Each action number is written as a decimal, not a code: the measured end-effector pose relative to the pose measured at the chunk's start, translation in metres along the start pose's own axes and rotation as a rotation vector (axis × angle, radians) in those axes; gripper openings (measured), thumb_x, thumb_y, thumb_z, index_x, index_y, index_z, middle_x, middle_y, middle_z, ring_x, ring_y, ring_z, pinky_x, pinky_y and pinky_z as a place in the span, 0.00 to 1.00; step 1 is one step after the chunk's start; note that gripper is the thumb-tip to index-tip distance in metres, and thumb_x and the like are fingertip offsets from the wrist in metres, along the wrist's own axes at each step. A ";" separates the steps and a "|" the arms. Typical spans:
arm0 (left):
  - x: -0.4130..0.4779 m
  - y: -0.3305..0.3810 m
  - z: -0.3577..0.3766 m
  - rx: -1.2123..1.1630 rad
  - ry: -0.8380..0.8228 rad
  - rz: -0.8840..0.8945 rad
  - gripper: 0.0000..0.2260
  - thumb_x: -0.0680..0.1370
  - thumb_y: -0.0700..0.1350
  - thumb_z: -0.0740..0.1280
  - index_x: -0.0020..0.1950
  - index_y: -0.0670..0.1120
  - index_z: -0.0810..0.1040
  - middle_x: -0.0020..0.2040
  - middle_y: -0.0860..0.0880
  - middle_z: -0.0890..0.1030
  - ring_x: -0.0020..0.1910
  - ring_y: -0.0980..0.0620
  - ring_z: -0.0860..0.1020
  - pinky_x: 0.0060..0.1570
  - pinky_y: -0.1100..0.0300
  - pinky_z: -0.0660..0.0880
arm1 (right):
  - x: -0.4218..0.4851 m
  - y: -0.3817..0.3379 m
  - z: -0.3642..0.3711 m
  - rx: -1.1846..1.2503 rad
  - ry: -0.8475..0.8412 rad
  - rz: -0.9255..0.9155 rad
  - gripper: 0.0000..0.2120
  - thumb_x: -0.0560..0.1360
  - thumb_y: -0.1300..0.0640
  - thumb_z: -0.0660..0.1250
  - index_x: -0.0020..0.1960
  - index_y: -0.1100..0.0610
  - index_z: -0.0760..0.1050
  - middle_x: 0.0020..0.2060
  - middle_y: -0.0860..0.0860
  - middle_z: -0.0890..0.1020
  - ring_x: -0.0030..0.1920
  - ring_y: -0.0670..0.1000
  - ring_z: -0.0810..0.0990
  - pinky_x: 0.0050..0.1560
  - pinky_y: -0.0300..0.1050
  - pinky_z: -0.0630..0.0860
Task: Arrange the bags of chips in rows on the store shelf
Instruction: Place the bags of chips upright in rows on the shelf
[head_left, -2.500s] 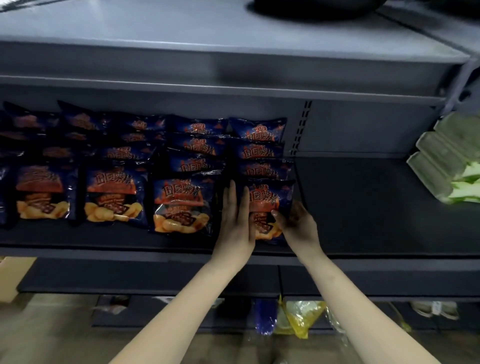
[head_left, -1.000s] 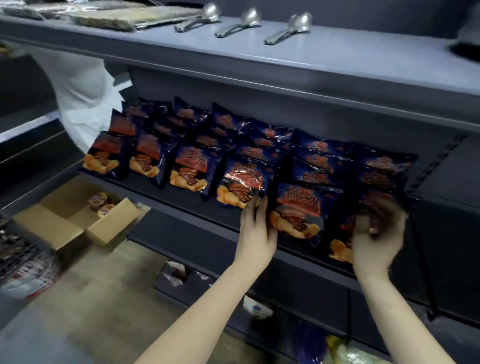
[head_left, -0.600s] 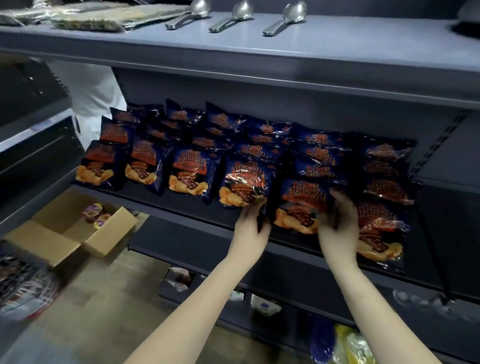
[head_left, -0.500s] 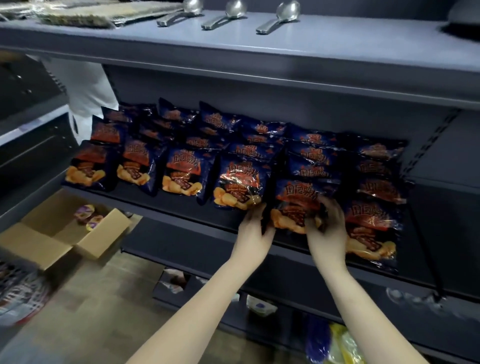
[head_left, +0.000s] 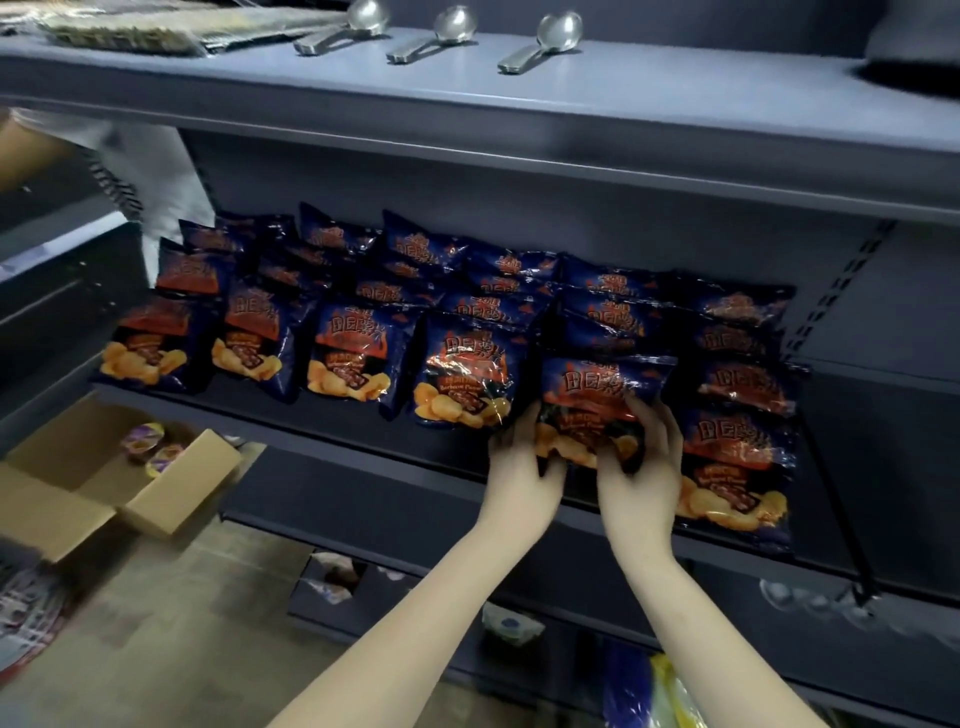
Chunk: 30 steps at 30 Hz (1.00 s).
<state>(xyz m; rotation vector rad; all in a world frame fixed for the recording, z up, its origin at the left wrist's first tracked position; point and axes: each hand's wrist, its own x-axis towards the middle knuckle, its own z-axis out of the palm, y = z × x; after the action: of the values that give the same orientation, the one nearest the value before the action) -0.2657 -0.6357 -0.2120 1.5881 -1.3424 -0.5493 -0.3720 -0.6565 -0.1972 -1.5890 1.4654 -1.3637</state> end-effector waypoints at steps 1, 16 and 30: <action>0.000 0.001 -0.004 -0.006 0.031 0.020 0.26 0.74 0.36 0.62 0.72 0.44 0.64 0.63 0.44 0.73 0.62 0.43 0.69 0.62 0.49 0.69 | -0.001 -0.003 0.002 0.019 0.005 -0.020 0.25 0.72 0.66 0.64 0.67 0.52 0.69 0.71 0.51 0.62 0.72 0.47 0.60 0.67 0.43 0.62; 0.002 -0.052 -0.101 0.126 0.195 -0.134 0.26 0.77 0.38 0.60 0.75 0.48 0.58 0.62 0.47 0.73 0.57 0.54 0.63 0.51 0.63 0.61 | -0.040 -0.025 0.095 0.055 -0.305 -0.204 0.24 0.72 0.69 0.65 0.66 0.56 0.71 0.72 0.52 0.63 0.72 0.49 0.61 0.70 0.49 0.63; -0.001 -0.084 -0.096 0.171 0.152 -0.134 0.31 0.75 0.43 0.64 0.76 0.46 0.57 0.63 0.45 0.74 0.61 0.45 0.71 0.58 0.50 0.71 | -0.036 -0.017 0.110 -0.004 -0.495 -0.157 0.23 0.74 0.66 0.63 0.67 0.54 0.70 0.74 0.45 0.57 0.74 0.45 0.55 0.70 0.40 0.60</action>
<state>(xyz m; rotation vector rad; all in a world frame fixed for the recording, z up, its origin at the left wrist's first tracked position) -0.1455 -0.6039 -0.2421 1.8316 -1.2009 -0.3929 -0.2598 -0.6422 -0.2267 -1.9050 1.0627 -0.9472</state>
